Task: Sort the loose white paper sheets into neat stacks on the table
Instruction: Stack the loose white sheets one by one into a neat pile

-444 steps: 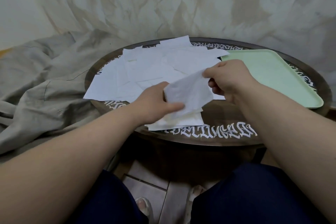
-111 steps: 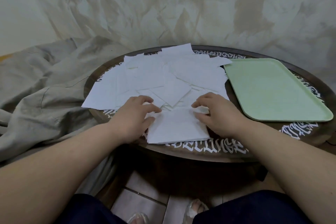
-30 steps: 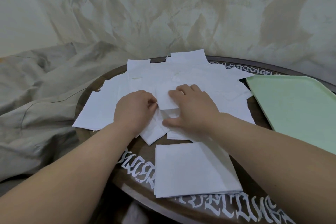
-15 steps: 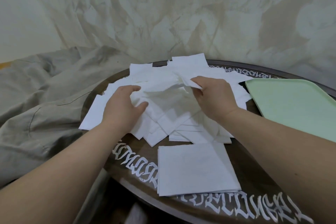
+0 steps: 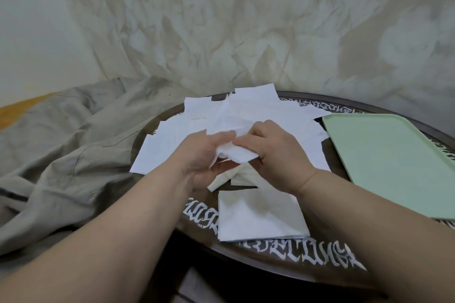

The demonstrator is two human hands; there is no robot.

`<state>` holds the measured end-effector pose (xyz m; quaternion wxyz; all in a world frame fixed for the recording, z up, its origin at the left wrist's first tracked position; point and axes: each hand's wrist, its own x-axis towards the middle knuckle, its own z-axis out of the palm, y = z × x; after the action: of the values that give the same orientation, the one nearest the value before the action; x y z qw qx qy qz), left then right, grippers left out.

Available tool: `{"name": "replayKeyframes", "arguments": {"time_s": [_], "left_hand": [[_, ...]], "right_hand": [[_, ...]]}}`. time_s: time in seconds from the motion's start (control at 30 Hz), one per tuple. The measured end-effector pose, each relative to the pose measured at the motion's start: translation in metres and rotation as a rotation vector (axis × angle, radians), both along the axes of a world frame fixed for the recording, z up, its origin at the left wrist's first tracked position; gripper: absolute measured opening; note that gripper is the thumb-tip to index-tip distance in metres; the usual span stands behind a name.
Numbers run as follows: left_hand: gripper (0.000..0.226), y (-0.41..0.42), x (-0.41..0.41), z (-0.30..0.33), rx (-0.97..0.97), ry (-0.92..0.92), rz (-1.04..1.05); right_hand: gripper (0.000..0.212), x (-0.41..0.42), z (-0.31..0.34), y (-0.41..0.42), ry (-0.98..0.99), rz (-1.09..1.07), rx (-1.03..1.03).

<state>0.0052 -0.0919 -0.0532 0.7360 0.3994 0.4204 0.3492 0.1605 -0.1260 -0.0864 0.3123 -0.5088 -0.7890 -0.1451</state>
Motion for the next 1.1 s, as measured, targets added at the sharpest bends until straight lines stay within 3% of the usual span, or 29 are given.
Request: {"name": "replayKeyframes", "arguments": {"time_s": [0.03,0.13,0.17,0.3,0.4,0.7,0.87,1.1], "left_hand": [[0.013,-0.005,-0.001,-0.001,0.004,0.0,0.021],[0.02,-0.012,-0.011,0.0,0.009,-0.054,0.094],[0.023,-0.013,-0.016,0.001,0.026,-0.058,0.097],[0.035,-0.017,-0.033,0.002,0.093,-0.085,0.054],[0.035,-0.024,-0.039,-0.003,0.117,-0.115,0.056],[0.032,-0.022,-0.043,-0.026,0.154,-0.02,0.058],[0.029,-0.019,-0.043,-0.034,0.163,0.061,0.021],[0.021,-0.021,-0.044,-0.036,0.171,-0.008,0.08]], "right_hand": [[0.034,-0.001,0.002,-0.005,-0.003,0.007,-0.031],[0.048,-0.006,0.013,-0.027,0.162,-0.015,-0.221],[0.048,-0.006,0.018,-0.034,0.275,-0.05,-0.278],[0.014,0.005,0.028,-0.045,0.99,-0.206,-0.323],[0.012,0.007,0.02,-0.047,1.213,-0.257,-0.352],[0.047,0.003,-0.003,-0.051,1.319,-0.118,-0.605],[0.024,0.003,-0.002,-0.052,1.103,-0.108,-0.509],[0.01,0.01,-0.004,-0.057,1.199,-0.105,-0.482]]}}
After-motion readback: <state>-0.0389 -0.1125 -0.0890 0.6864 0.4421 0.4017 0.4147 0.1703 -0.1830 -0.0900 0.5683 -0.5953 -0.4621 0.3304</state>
